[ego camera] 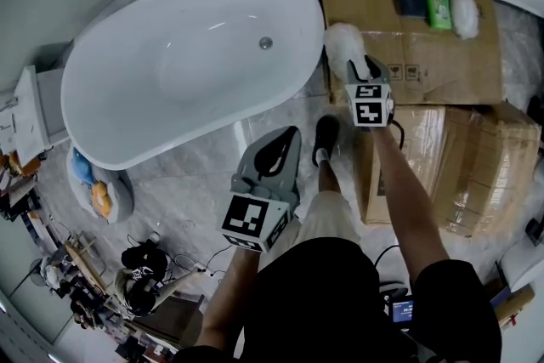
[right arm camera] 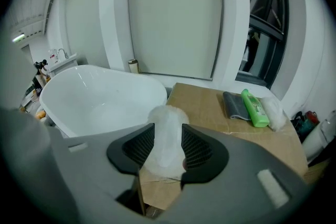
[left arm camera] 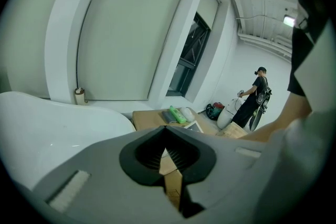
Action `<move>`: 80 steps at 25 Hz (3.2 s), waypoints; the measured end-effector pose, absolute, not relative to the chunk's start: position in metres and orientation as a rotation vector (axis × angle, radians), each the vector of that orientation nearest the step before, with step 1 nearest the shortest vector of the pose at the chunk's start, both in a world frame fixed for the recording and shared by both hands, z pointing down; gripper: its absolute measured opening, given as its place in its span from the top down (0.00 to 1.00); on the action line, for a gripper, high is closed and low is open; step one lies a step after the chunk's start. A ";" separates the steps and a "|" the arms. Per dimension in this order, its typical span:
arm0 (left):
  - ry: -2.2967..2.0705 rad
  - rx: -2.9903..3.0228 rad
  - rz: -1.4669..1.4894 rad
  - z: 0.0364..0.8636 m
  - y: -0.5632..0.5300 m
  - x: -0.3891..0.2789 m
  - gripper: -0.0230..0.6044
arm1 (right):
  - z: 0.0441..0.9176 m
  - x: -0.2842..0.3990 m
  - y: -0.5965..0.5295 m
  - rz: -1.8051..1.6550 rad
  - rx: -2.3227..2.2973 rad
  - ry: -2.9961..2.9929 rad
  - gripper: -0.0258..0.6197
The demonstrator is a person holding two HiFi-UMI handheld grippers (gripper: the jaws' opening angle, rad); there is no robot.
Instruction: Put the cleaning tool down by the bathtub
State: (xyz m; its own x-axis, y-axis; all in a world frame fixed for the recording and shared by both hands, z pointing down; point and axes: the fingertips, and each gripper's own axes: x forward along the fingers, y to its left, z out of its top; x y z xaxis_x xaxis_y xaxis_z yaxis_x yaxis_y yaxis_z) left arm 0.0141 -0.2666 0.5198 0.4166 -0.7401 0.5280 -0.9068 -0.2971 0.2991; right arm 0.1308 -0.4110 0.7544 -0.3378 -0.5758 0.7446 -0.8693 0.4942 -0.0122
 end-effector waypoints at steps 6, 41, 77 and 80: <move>-1.379 2.172 0.382 0.506 -0.246 0.007 0.97 | 0.728 0.130 -0.386 0.493 1.211 -2.051 0.73; -1.451 2.399 0.213 0.410 -0.031 -0.109 0.97 | 0.498 0.044 -0.100 0.299 1.326 -2.256 0.92; -1.397 2.553 0.136 0.343 0.004 -0.097 0.97 | 0.326 -0.001 0.001 0.194 1.314 -2.596 0.95; -1.395 2.559 0.134 0.341 0.006 -0.096 0.97 | 0.324 -0.001 0.005 0.197 1.314 -2.604 0.95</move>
State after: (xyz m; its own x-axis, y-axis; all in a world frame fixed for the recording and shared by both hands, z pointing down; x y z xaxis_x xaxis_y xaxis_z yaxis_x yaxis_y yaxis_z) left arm -0.0956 0.0059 0.3411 0.5446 -0.8180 0.1855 -0.8383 -0.5237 0.1515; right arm -0.0011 0.0045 0.3245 -0.5770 -0.7766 0.2530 -0.8058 0.5918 -0.0214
